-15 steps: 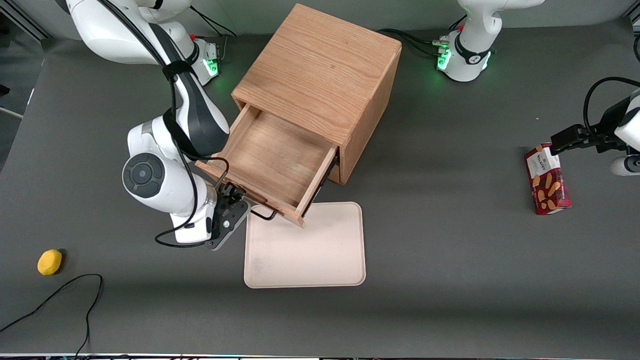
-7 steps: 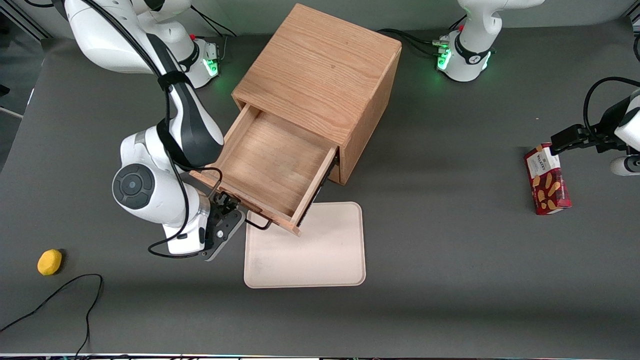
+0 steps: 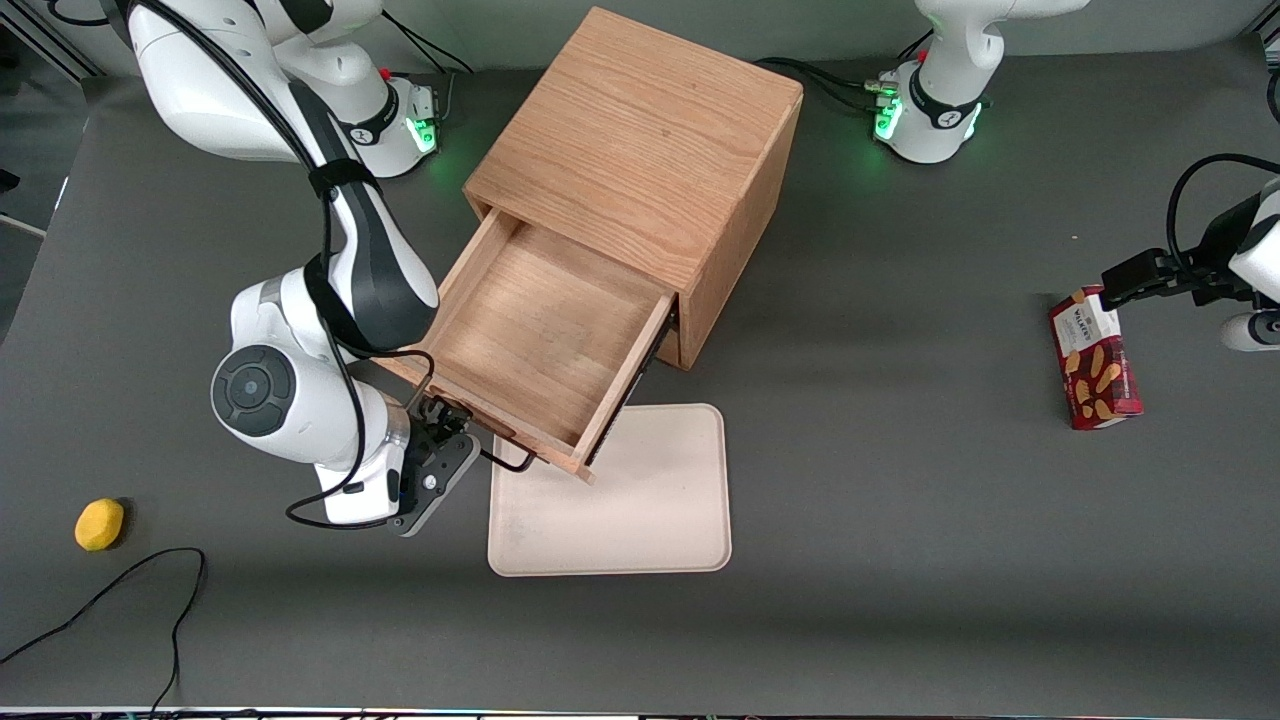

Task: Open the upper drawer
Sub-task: 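Keep pulling the handle to slide the drawer further open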

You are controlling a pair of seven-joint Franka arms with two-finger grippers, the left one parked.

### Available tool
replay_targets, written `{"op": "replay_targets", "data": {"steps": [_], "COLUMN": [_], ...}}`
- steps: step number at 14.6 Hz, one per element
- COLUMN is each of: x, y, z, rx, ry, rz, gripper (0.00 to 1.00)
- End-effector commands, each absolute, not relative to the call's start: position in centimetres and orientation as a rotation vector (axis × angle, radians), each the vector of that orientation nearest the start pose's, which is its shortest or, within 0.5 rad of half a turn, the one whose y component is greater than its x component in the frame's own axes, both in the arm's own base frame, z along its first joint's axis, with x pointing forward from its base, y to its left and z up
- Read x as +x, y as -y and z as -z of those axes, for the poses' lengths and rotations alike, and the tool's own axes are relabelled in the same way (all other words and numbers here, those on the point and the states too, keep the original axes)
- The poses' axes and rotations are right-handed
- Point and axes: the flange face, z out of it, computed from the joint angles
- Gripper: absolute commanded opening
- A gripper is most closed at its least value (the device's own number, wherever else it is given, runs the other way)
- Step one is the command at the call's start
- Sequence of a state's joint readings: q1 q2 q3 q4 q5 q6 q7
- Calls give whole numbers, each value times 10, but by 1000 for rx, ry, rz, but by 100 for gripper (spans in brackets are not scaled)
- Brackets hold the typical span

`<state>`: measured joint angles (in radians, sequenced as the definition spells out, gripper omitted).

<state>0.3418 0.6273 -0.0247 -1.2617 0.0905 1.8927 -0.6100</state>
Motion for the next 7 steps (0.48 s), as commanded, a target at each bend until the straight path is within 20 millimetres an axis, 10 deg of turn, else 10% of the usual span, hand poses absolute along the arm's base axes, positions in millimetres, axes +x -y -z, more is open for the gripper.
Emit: {"op": "replay_targets", "data": {"steps": [1, 7], "x": [704, 708], "y": [-230, -227], "z": [-393, -395], "rx": [-2763, -2767], "ry": [1350, 1341], "rz": [39, 51], "gripper": [100, 100]}}
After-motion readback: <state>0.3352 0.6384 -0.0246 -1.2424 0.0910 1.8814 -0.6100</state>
